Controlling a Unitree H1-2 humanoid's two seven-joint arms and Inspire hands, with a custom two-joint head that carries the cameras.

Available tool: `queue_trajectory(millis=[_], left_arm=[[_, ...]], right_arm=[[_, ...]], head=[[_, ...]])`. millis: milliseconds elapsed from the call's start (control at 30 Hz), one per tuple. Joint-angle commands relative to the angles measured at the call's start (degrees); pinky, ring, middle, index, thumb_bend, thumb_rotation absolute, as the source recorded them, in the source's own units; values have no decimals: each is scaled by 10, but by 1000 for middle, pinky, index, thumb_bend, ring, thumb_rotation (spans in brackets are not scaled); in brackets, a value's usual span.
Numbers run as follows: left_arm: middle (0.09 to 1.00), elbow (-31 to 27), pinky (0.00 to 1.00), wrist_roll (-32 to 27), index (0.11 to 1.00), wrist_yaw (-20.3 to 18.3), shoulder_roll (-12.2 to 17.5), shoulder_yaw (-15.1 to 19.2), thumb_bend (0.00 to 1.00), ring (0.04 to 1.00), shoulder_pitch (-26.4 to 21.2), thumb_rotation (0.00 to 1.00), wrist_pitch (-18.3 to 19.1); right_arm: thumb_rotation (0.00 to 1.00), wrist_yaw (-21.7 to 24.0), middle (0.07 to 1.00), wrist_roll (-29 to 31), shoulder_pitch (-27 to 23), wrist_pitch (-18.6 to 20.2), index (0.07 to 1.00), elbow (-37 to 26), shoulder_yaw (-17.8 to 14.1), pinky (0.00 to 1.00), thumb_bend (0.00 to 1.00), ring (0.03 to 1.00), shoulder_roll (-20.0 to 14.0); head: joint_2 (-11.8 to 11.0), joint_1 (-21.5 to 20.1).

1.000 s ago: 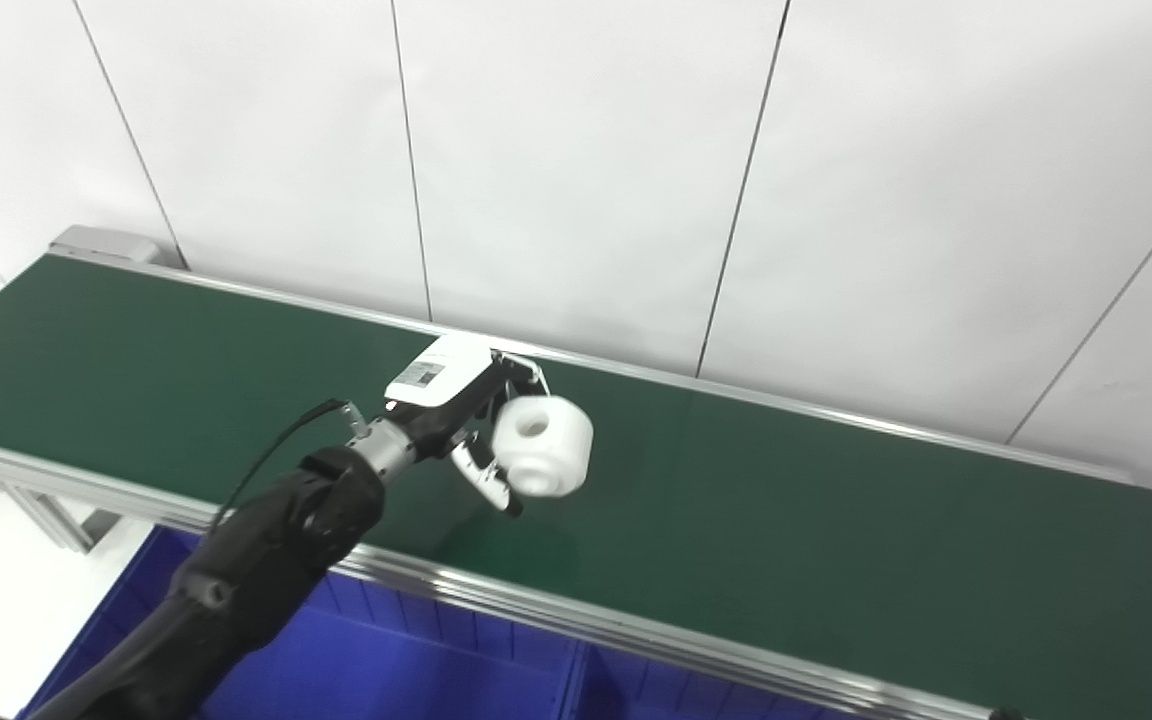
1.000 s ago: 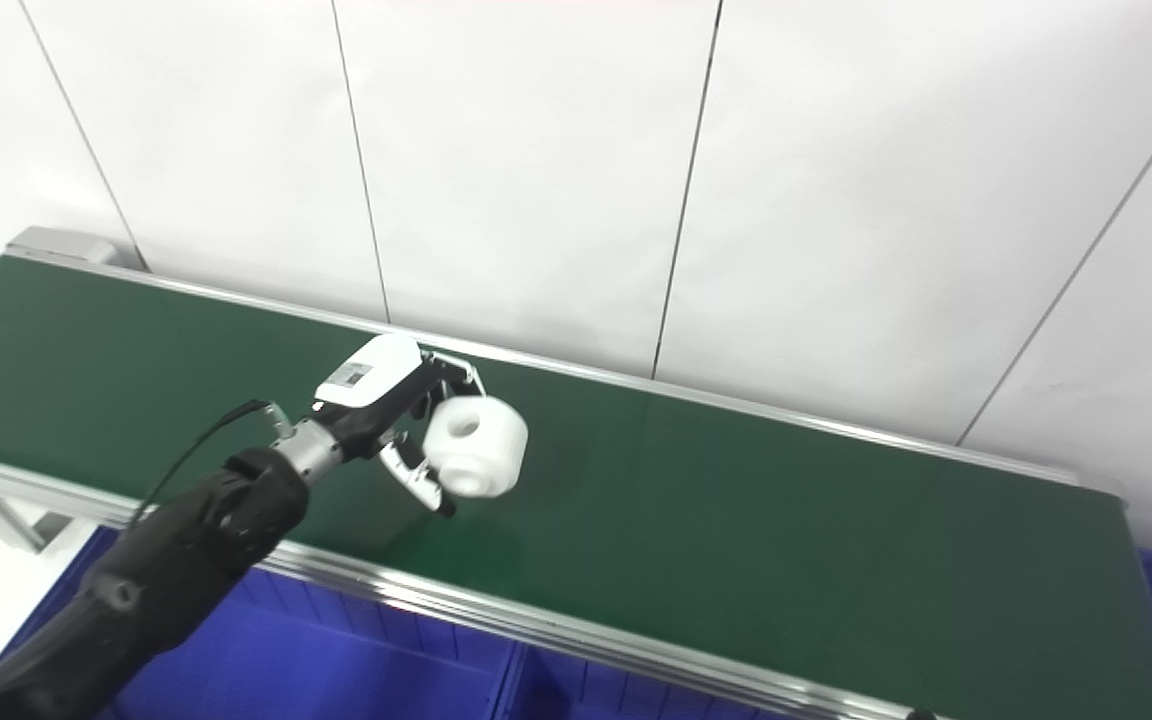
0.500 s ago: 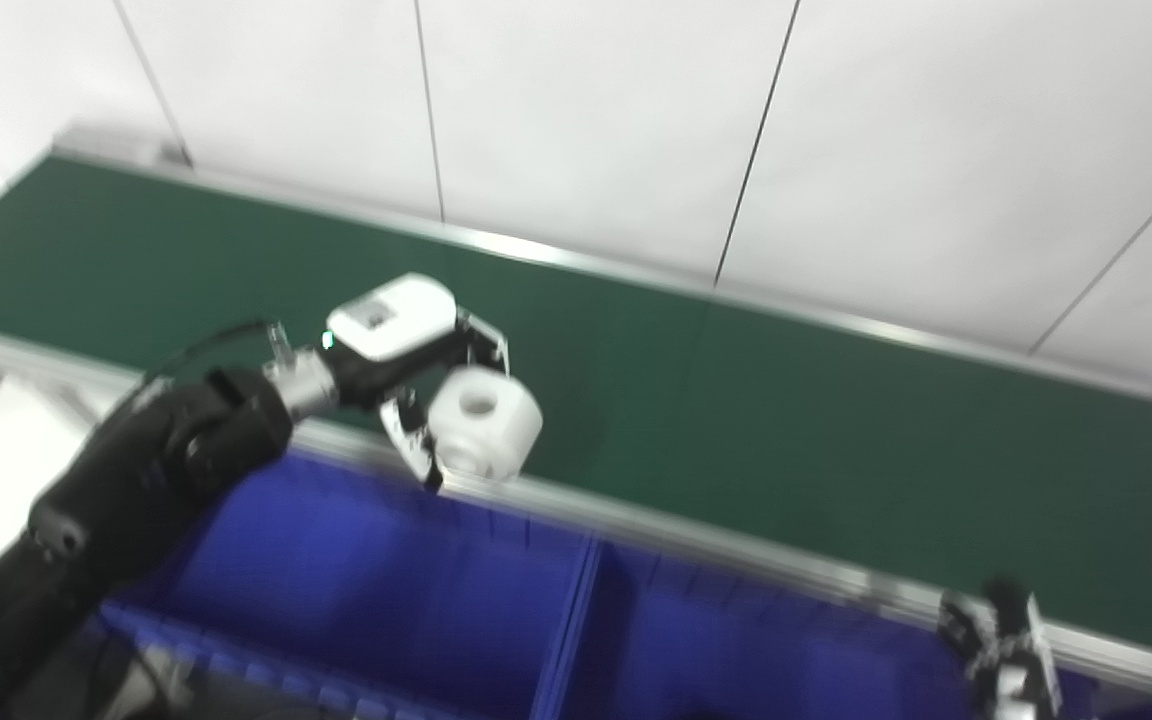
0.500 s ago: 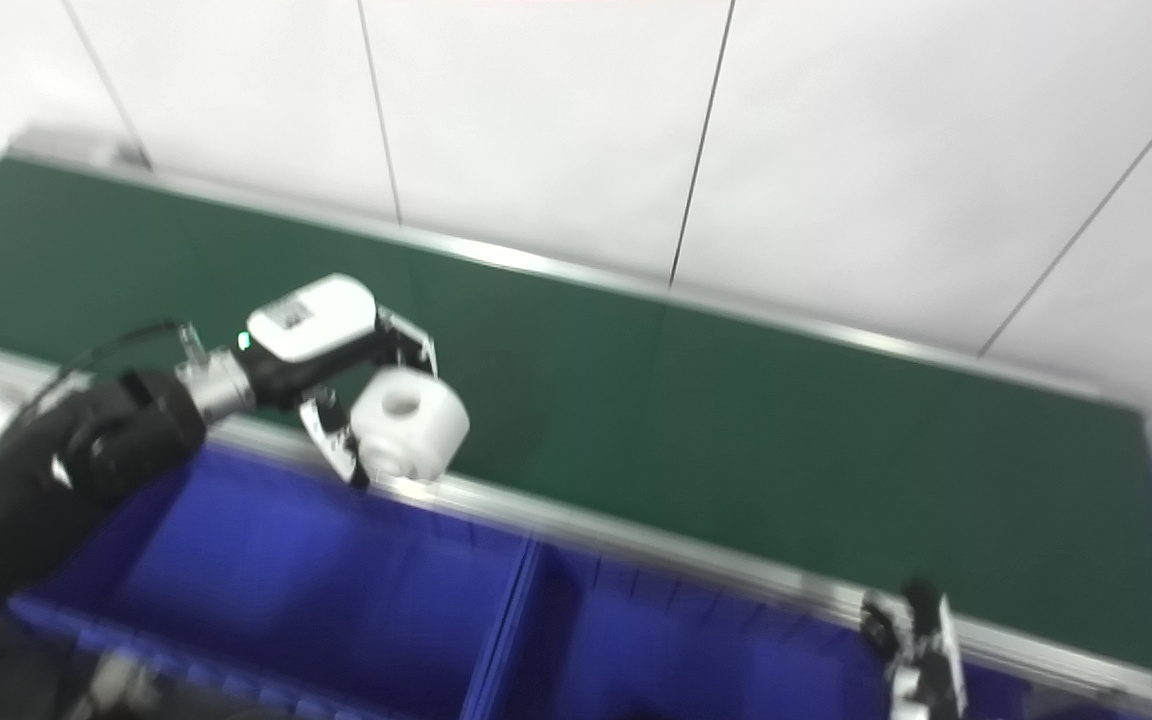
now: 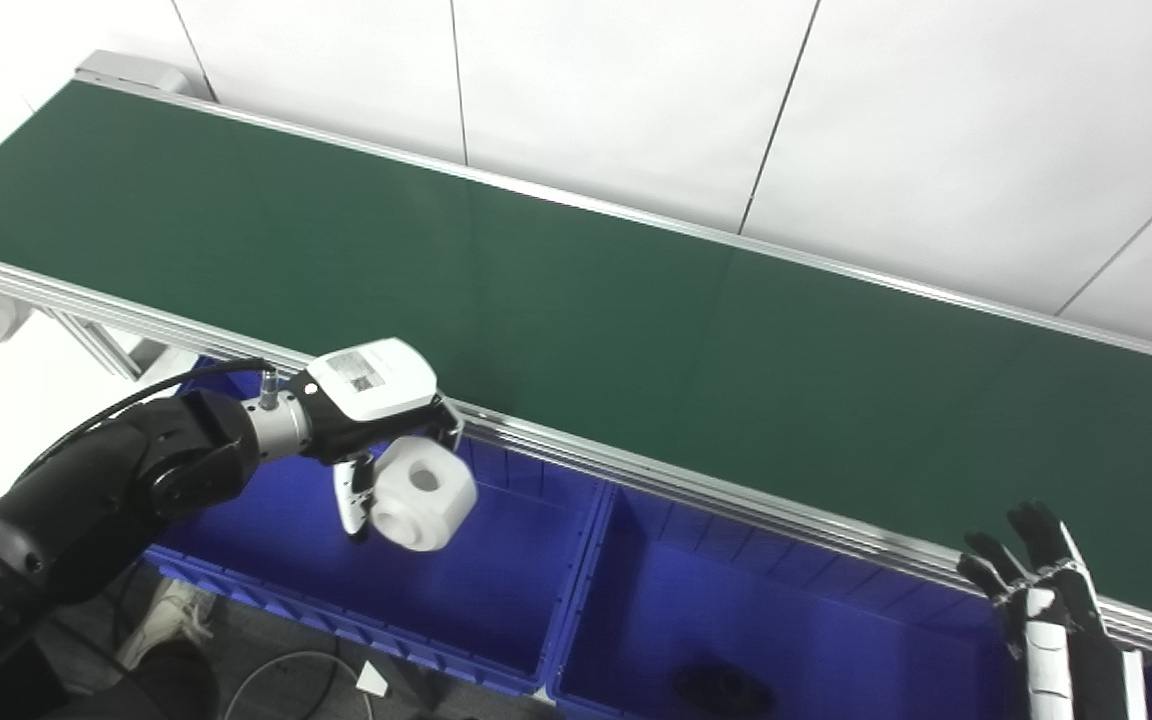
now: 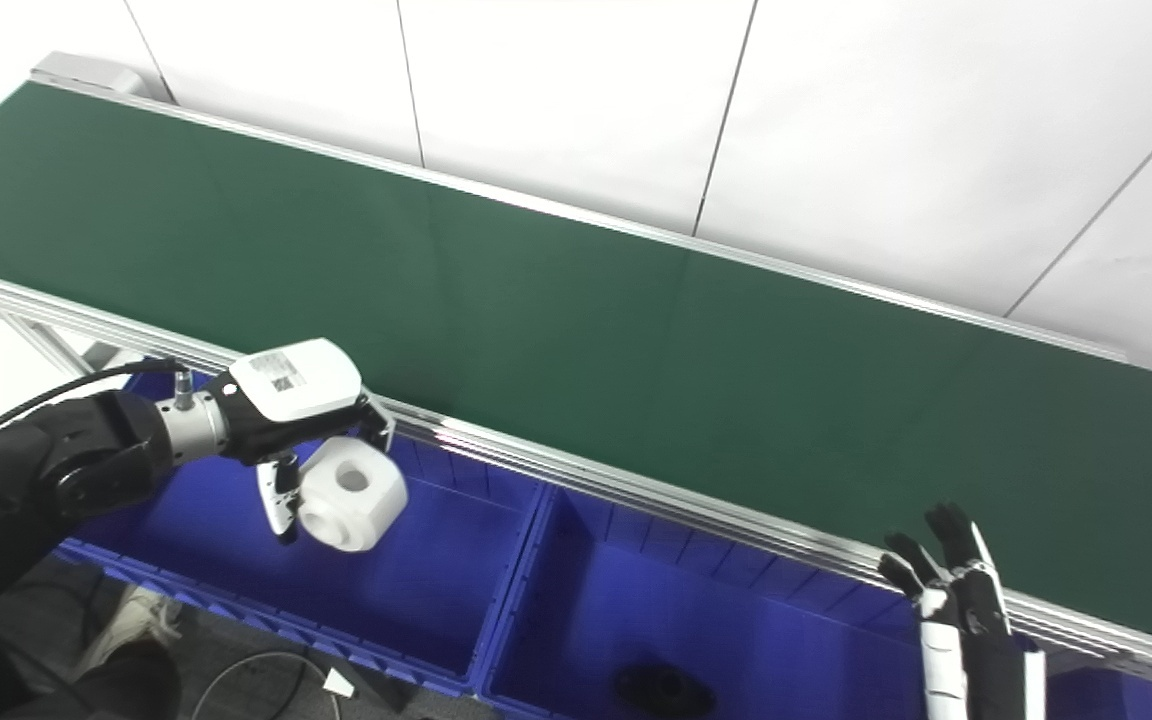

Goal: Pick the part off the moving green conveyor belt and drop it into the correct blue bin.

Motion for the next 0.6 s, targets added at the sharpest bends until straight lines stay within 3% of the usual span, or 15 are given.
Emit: queue_trajectory(millis=[0, 100, 200, 233, 267, 300, 333, 367, 467, 567], left_arm=[[457, 11, 437, -3, 514, 6, 19, -2, 522, 423, -17, 0, -22], [462, 45, 484, 0, 516, 10, 22, -12, 522, 451, -25, 0, -41], [470, 62, 510, 8, 518, 9, 23, -15, 520, 483, -27, 0, -37], [560, 57, 543, 16, 592, 9, 24, -12, 683, 542, -24, 241, -27], [625, 53, 568, 22, 645, 9, 24, -9, 778, 592, -21, 384, -21], [632, 33, 571, 30, 650, -2, 25, -2, 788, 597, -12, 398, 1], [705, 19, 625, 35, 724, -11, 26, 4, 828, 680, -5, 490, 16], [730, 2, 644, 33, 749, -21, 27, 12, 841, 708, 2, 521, 33], [773, -29, 681, 17, 784, -38, 31, 30, 817, 749, 16, 645, 54], [766, -75, 665, -34, 770, -35, 23, 61, 798, 739, 34, 651, 64]], right_arm=[[768, 2, 894, 1, -4, -25, 900, -9, -6, 751, 659, 809, 2], [770, -3, 892, -8, -6, -24, 895, -9, -8, 744, 663, 805, 5], [778, -3, 893, -19, -6, -29, 894, -7, -6, 749, 669, 804, 8], [780, -2, 896, -22, -5, -33, 895, -4, -5, 748, 671, 805, 10], [782, -2, 897, -24, -5, -35, 895, -3, -4, 746, 675, 804, 12], [782, -2, 897, -28, -4, -42, 895, 1, -3, 746, 675, 804, 15], [781, -3, 901, -30, -3, -47, 897, 4, -2, 747, 675, 806, 17], [780, -3, 902, -34, -2, -53, 898, 8, -1, 747, 675, 807, 19], [785, -4, 911, -40, 1, -59, 904, 12, 2, 756, 645, 814, 23], [777, -2, 921, -35, 7, -61, 907, 9, 4, 764, 636, 828, 26]], head=[[0, 0], [-5, -3], [-9, -6], [-13, -9], [-14, -10], [-20, -15], [-21, -16], [-23, -22], [-24, -27], [-18, -34]])
